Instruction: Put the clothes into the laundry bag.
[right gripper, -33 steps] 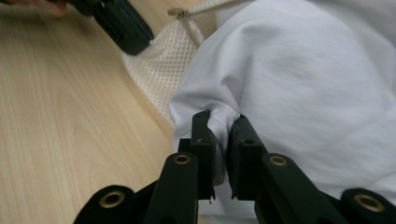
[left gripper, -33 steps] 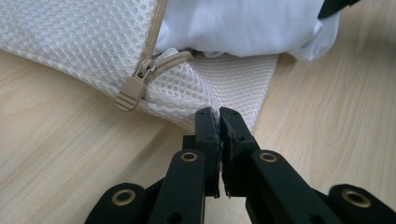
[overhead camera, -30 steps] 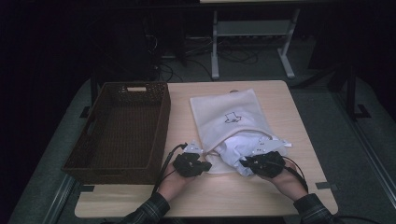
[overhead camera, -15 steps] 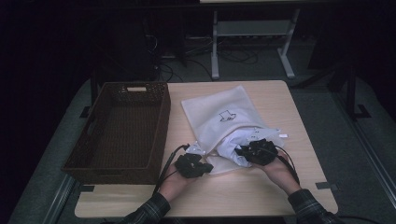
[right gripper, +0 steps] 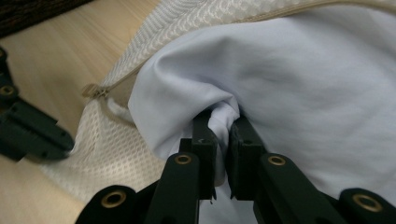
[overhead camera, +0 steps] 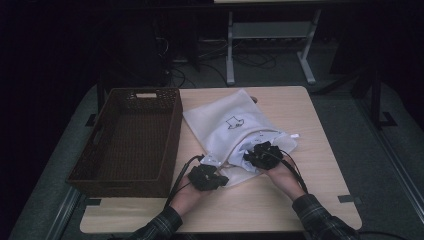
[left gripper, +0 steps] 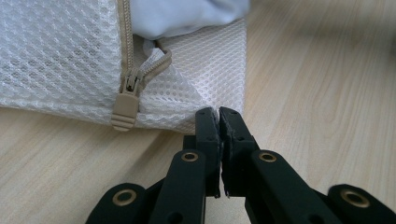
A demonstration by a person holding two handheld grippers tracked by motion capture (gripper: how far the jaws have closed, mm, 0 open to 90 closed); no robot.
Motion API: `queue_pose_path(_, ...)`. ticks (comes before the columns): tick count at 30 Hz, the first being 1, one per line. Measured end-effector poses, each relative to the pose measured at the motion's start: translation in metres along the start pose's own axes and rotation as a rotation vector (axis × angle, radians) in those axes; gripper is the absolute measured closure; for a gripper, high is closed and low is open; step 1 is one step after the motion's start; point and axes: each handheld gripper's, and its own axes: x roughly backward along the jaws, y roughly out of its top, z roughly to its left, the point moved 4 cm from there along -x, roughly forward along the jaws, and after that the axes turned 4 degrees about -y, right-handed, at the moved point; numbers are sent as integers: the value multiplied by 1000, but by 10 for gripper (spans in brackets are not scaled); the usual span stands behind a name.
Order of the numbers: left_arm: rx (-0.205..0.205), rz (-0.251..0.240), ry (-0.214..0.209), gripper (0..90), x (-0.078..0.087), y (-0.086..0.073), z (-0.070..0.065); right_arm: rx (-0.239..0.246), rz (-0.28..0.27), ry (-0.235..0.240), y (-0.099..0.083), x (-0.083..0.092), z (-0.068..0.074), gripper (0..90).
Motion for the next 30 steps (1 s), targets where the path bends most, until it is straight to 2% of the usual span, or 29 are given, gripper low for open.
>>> queue_pose_path(6, 0, 4, -1, 869, 0, 0, 0, -15, 0, -1, 2, -17, -1, 803)
queue_pose_path(11, -8, 9, 3, 868, 0, -1, 1, -9, -7, 49, 0, -16, 2, 669)
queue_pose_path(17, -12, 8, 3, 867, 0, -1, 1, 51, -33, 73, -3, 4, 7, 496)
queue_pose_path(22, -17, 13, 9, 864, 0, -1, 1, 49, -30, 86, -10, 27, 4, 375)
queue_pose_path(27, -12, 10, 7, 864, -1, -1, 1, 7, -35, 75, -25, 42, -8, 269)
queue_pose_path(29, -14, 13, 7, 864, 0, -1, 1, -15, -21, 63, -32, 43, -13, 223)
queue_pose_path(30, -14, 13, 8, 864, 0, -1, 1, -39, 3, 58, -38, 43, -18, 192)
